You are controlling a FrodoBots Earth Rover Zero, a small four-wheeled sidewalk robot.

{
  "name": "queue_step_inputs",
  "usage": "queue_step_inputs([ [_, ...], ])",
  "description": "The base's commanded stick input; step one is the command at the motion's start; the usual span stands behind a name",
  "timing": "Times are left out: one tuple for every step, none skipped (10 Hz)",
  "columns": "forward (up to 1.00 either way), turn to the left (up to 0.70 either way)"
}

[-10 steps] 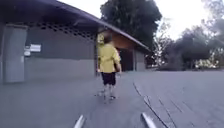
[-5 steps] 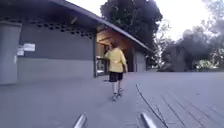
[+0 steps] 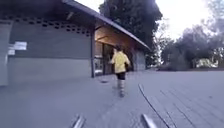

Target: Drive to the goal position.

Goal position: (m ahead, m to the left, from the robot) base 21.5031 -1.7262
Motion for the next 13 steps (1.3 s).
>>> queue_step_inputs([
  [0.97, -0.05],
  [0.97, 0.0],
  [0.97, -0.04],
  [0.97, -0.21],
  [0.97, -0.38],
  [0.97, -0.37],
  [0.97, -0.16],
  [0.97, 0.0],
  [0.97, 0.0],
  [0.97, 0.0],
  [0.97, -0.15],
  [0.97, -0.31],
  [0.97, -0.39],
])
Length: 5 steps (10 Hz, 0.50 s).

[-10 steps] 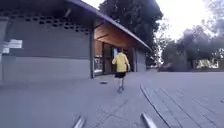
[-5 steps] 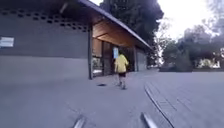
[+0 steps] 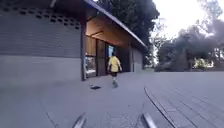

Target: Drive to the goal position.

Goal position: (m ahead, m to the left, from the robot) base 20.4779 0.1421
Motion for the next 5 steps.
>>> queue_step_inputs([
  [0.97, -0.34],
  [0.97, -0.07],
  [0.97, -0.01],
  [0.97, 0.0],
  [0.97, -0.04],
])
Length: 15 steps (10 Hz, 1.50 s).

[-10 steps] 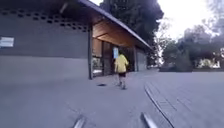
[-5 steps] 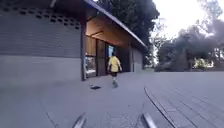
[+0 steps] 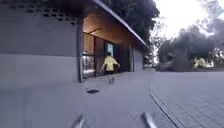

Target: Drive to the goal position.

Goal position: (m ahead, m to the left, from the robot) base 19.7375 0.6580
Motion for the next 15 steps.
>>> queue_step_inputs([
  [0.97, -0.19],
  [0.97, -0.39],
  [0.97, -0.28],
  [0.98, -0.04],
  [0.97, 0.0],
  [0.97, 0.0],
  [0.98, 0.0],
  [0.97, 0.0],
  [0.97, -0.19],
  [0.97, -0.33],
  [0.97, -0.39],
  [0.97, -0.39],
  [0.97, -0.38],
  [0.97, -0.11],
  [0.97, -0.02],
])
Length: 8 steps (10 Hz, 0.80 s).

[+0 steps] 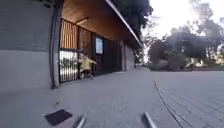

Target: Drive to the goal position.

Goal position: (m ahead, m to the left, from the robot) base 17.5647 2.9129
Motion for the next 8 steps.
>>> queue_step_inputs([
  [0.97, -0.04],
  [0.97, -0.18],
  [0.97, -0.39],
  [0.97, -0.39],
  [0.97, -0.39],
  [0.97, -0.25],
  [0.97, -0.09],
  [0.97, 0.0],
])
